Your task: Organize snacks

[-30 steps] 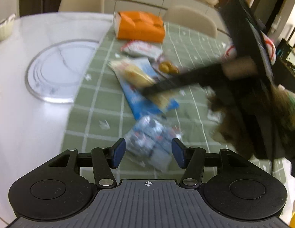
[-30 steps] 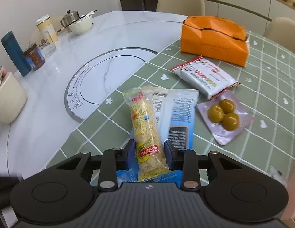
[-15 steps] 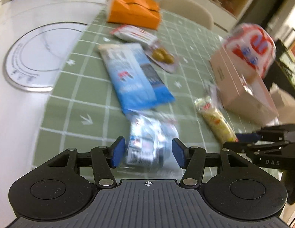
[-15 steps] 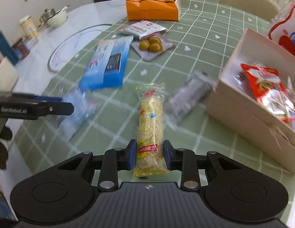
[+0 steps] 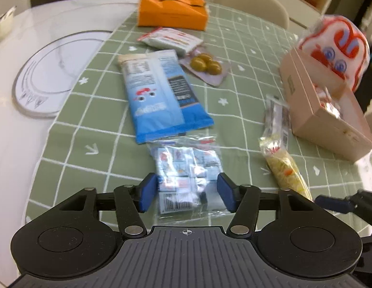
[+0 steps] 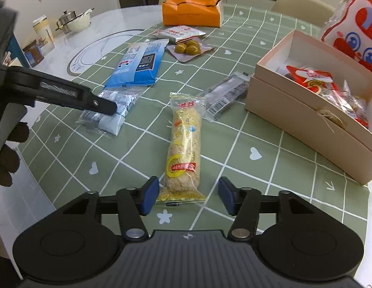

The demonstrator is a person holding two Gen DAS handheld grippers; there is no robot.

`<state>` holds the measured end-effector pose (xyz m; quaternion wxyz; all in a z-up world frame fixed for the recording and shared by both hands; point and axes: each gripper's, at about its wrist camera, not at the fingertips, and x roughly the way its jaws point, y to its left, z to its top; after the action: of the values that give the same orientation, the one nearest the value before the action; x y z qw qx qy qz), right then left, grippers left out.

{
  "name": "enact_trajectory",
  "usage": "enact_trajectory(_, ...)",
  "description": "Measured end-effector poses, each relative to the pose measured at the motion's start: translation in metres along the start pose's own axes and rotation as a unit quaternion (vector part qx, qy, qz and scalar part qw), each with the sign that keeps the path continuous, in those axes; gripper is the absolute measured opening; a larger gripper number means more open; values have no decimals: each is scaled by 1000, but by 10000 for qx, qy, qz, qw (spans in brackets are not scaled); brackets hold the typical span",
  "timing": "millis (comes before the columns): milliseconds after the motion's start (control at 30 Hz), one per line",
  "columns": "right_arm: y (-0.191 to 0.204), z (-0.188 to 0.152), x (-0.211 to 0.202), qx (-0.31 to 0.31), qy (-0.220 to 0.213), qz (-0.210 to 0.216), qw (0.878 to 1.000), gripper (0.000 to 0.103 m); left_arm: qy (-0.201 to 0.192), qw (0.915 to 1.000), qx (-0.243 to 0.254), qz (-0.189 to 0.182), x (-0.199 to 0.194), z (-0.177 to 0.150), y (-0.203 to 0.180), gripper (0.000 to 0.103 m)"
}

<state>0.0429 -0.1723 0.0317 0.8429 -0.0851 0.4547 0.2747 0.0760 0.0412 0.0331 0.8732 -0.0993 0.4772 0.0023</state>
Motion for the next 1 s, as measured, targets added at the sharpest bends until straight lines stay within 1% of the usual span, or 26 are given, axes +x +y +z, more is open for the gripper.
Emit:
enact_trajectory(100,2,-5,-1,-20,-124,-40,9999,65,19,9999,87,146,5,3,-9,68)
enact_trajectory(167,5,-6,1,-81,-162,-51,9998,71,7,9997,90,239,10,7,-12,70)
enact_trajectory(267,11,-8,2,-176,-188,-95,9996,77,-26,9994,186,301,16,13,-16,70)
enact_trajectory(333,12,-8,4,-195,-179,-109,9996,78,-63,9995,233,221,14,12,-15,67)
enact_trajectory(467,10,-3,5,-132,-120,-93,9998,78,-99,9996,262,-12,3,-4,-6,66)
enact_trajectory(633,7,5,9,-26,-12,-150,9999,79,121,9986,481,-178,-12,-23,3,66)
enact_trajectory(700,8,10,12,109,15,-220,9997,80,137,9984,451,-303,-16,-30,8,66)
enact_trajectory(800,9,16,17,404,70,-409,9983,85,137,9983,361,-430,-20,-35,15,66)
enact_trajectory(900,15,21,23,533,212,-549,9968,92,109,9978,490,-436,-22,-39,14,66)
enact_trajectory(933,16,23,25,567,284,-587,9963,97,94,9976,550,-418,-22,-40,12,66)
enact_trajectory(1000,19,28,30,569,453,-625,9954,99,76,9972,635,-380,-22,-41,10,66)
